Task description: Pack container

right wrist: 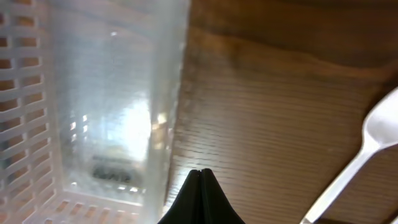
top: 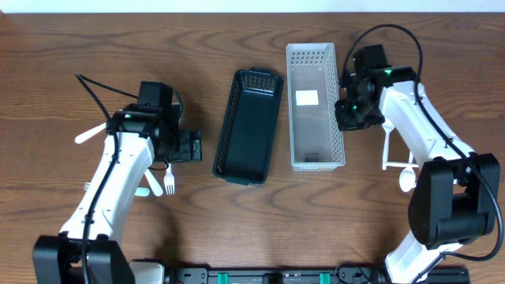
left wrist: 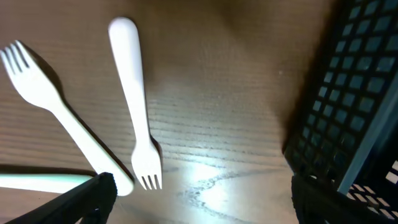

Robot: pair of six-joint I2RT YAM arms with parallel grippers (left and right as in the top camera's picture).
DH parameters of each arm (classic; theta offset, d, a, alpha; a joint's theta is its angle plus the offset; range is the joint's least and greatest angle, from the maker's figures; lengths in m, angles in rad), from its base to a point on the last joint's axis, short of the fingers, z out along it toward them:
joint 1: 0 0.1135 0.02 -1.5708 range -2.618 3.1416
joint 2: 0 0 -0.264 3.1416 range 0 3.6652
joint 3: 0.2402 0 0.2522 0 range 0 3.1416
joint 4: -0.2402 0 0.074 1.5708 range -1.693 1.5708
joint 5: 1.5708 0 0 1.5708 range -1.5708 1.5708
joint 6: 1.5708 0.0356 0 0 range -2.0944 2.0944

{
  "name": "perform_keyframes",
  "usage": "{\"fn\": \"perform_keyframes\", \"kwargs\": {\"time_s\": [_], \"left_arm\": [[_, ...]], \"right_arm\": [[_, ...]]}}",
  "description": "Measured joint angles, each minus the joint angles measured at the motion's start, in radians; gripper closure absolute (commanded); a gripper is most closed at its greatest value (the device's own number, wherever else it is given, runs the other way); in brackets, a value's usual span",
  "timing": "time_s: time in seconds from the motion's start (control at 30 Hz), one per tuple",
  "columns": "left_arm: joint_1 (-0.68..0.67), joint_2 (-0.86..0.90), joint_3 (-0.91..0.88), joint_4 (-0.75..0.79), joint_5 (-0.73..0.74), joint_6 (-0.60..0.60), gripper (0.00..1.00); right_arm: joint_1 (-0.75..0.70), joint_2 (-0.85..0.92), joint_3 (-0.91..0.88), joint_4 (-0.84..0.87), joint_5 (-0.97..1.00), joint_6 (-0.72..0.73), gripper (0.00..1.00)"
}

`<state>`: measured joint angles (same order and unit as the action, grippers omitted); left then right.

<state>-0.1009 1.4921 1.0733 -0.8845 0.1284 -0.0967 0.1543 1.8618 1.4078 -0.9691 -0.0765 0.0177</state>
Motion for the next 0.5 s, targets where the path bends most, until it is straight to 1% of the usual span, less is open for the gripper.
{"fn": "perform_keyframes", "kwargs": {"time_s": [0.17,0.4,0.5], "left_arm": [[-0.017,0.037,0.000,-0.006,0.024,-0.001,0.16],[-0.068,0.086,0.000,-0.010,0.038,0.005,0.43],[-0.086,0.097,0.000,-0.010,0.042,0.010,0.45]], "right_arm": [[0.010,0.000,0.000,-0.012,-0.003,0.000,0.99],[0.016,0.000,0.000,-0.027,-0.040,-0.011,0.99],[0.016,0.000,0.000,-0.026,-0.056,-0.016,0.99]]}}
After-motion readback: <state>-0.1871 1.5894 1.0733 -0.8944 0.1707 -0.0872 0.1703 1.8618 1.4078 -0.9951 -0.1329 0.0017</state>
